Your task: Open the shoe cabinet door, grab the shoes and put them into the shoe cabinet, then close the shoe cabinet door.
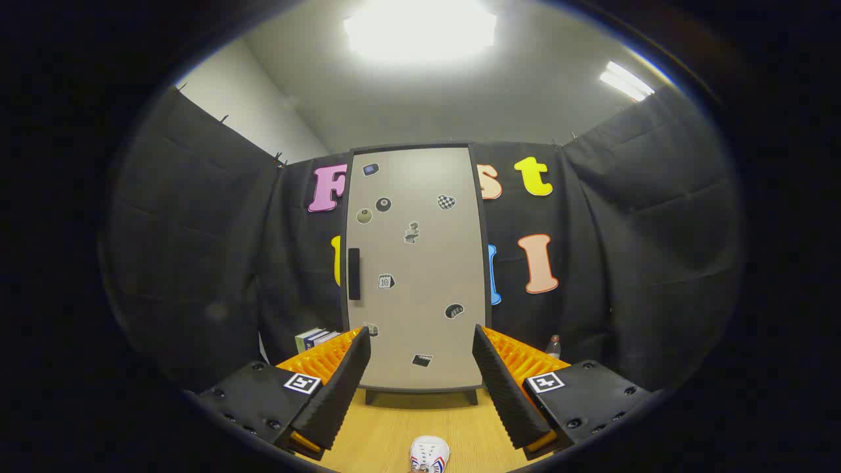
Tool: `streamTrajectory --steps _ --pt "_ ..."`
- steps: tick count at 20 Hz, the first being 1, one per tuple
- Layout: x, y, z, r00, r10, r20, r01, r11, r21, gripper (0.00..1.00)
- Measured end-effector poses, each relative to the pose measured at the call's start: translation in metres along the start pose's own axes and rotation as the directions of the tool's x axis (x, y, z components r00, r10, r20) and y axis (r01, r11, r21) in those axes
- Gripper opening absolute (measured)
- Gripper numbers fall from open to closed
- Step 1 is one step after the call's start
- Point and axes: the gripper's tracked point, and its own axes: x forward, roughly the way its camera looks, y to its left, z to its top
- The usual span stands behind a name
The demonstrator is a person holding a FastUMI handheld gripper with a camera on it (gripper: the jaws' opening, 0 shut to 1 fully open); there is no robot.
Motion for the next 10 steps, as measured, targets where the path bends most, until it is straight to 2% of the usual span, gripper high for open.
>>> streamTrajectory --steps 10 --pt "0.0044 0.0023 -0.0051 1.000 -0.011 -0.015 0.011 1.000 -0.024 0.98"
